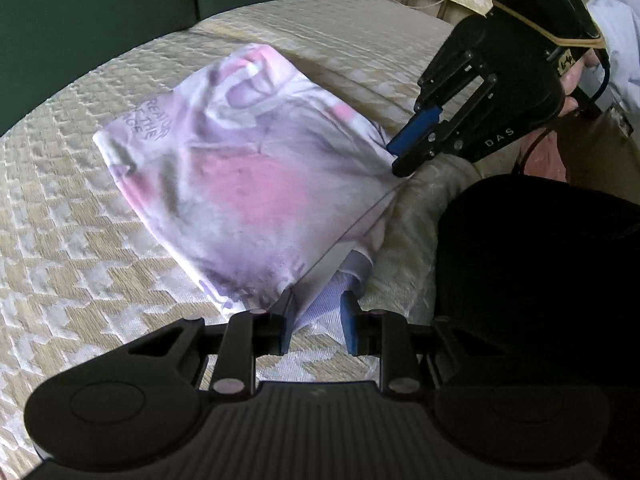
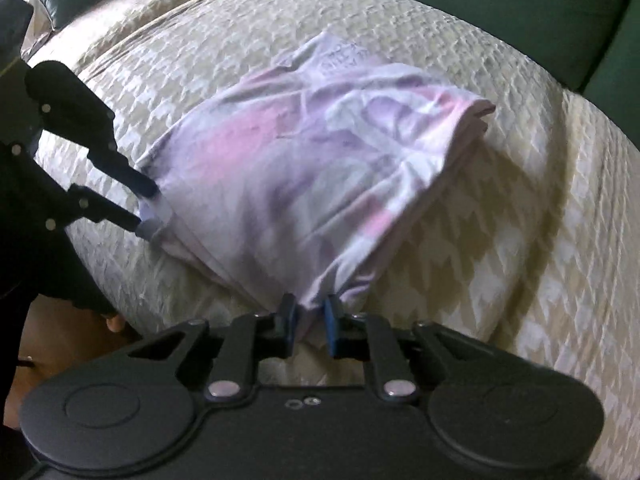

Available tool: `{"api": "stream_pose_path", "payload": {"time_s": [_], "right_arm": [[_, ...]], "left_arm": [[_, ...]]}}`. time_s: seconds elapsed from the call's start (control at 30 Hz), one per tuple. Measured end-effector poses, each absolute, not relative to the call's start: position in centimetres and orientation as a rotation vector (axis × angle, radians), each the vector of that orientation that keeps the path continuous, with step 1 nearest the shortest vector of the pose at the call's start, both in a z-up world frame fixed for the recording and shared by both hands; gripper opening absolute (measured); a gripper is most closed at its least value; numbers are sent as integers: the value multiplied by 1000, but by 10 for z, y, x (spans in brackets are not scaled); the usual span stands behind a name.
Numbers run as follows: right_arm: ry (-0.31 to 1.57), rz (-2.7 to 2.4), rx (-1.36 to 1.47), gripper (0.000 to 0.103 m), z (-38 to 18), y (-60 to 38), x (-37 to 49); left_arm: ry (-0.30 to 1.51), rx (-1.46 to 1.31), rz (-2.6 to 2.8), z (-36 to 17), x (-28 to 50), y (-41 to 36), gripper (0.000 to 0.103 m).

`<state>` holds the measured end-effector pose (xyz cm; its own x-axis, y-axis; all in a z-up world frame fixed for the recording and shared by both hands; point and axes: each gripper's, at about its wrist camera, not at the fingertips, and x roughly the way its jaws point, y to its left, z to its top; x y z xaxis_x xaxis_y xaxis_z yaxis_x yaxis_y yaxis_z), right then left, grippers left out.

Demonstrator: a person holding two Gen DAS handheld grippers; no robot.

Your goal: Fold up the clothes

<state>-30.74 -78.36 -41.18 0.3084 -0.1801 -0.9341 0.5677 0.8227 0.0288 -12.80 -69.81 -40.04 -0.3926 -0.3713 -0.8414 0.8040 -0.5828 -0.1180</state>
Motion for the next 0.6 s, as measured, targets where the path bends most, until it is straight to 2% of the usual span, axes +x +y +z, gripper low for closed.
{"api": "stream_pose_path", "payload": {"time_s": [0.17,0.2,0.3,0.6], "right_arm": [[1067,-452,315,103,-382,-766,-294],[1052,-421,296,103,-377,-760,-287],[1059,-349,194,103,-378,-738,-259],[1154,-319,2,103,-426,-712,-201]], "left_arm": [[661,989,-2054,-382,-114,-680,25],[640,985,-2043,-379,-111,-675,29],[569,966,-1989,-375,-98,-663,75],[514,950,-1929,-382,-68,-661,76]]}}
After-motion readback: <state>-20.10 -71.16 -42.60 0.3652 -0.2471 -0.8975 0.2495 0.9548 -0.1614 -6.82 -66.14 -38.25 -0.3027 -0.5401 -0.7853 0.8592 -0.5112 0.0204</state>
